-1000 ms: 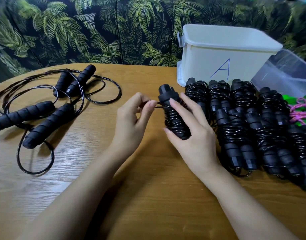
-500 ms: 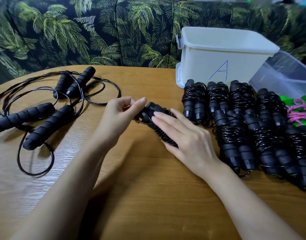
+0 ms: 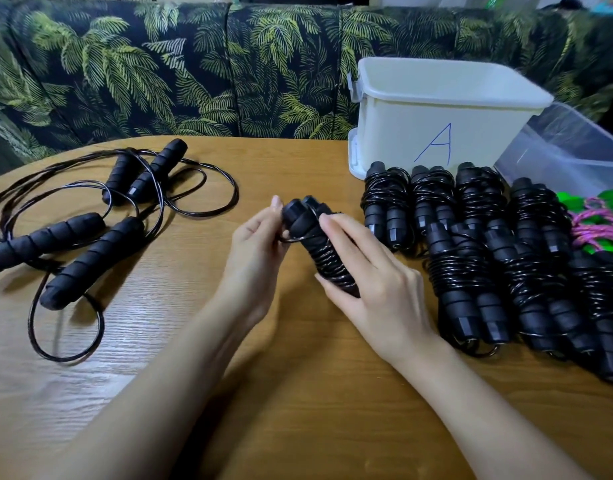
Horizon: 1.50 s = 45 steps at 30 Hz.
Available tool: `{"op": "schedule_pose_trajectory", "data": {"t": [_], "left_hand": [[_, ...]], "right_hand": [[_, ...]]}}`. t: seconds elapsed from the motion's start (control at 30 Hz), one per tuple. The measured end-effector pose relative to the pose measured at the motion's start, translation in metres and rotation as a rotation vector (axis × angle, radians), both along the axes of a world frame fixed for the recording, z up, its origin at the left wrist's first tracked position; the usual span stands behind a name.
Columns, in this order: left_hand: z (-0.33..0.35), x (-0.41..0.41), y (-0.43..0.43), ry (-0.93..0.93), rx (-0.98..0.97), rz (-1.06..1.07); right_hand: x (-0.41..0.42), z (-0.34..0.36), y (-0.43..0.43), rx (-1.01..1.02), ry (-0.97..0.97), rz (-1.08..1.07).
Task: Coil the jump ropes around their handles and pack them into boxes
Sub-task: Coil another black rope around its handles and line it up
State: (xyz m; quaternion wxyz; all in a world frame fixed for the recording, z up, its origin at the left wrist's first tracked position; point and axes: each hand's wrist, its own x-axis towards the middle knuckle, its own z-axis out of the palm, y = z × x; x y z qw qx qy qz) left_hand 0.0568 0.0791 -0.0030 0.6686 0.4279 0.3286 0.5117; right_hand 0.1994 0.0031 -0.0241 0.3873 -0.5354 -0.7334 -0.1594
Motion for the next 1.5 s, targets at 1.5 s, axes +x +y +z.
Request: {"op": "schedule_pose_trajectory", "data": {"t": [1.5], "left_hand": [[-0.047,-0.009,0.016,0.98,0.639,0.01]], "right_hand": [[0.032,0.014,-0.018,-0.587,-0.252,-0.387]]}}
